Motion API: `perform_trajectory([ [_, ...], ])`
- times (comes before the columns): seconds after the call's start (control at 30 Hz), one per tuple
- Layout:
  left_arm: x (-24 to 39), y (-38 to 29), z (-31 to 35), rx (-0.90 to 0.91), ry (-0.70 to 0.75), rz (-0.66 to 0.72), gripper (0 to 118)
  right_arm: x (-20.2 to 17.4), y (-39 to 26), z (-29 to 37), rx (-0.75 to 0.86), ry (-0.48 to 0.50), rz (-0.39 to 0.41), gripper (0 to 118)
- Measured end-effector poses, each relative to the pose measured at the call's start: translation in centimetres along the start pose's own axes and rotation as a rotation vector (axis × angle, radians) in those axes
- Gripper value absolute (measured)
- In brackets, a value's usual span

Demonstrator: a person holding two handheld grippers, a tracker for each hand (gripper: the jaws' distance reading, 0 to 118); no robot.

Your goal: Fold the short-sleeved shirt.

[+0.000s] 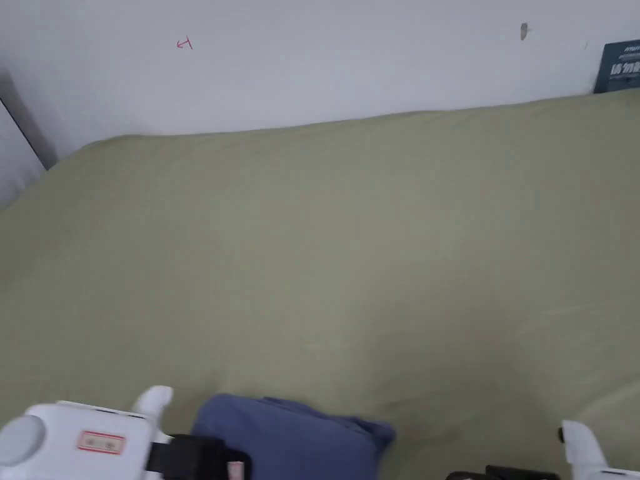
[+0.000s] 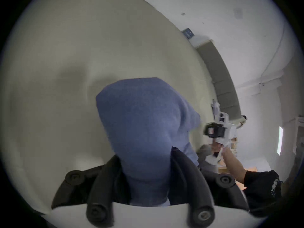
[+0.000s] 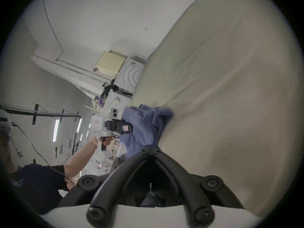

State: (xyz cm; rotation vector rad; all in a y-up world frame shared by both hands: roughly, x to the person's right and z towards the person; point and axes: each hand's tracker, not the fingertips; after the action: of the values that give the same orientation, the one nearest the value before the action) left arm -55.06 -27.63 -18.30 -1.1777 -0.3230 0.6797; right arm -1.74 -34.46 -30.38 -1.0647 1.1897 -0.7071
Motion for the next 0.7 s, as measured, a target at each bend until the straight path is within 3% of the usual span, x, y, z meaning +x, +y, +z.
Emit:
perform_trajectory([
  [0.2, -9.6, 1.9, 12.2, -0.011, 0.271, 0.101, 26, -3.2, -0.3, -1.7, 0.014, 0.038, 0.04, 1],
  [0.33, -14.5, 1.7, 16.0, -0.043, 0.39, 0.151, 26, -5.1, -0.8, -2.6, -0.003, 0.028, 0.077, 1],
  [0.47, -17.8, 0.9, 18.2, -0.041, 0.355, 0.211, 26, -7.2, -0.7, -2.7, -0.006, 0.04, 0.108, 1],
  [0.5, -18.4, 0.6, 18.3, -0.025, 0.335, 0.226, 37, -7.6, -0.5, -2.5, -0.007, 0.046, 0.115, 1],
  [0.53, -18.7, 0.2, 18.2, 0.005, 0.325, 0.253, 64, -7.9, -0.4, -2.4, 0.0, 0.048, 0.119, 1],
  [0.57, -17.5, -1.3, 17.7, 0.027, 0.33, 0.259, 85, -8.2, -0.3, -2.3, 0.003, 0.05, 0.124, 1],
  [0.6, -17.4, -1.8, 17.4, 0.043, 0.375, 0.271, 93, -8.5, -0.4, -2.2, 0.007, 0.045, 0.126, 1],
  [0.7, -16.6, -3.6, 19.0, 0.186, 0.27, 0.301, 95, -9.8, -0.3, -1.3, 0.016, 0.016, 0.154, 1],
])
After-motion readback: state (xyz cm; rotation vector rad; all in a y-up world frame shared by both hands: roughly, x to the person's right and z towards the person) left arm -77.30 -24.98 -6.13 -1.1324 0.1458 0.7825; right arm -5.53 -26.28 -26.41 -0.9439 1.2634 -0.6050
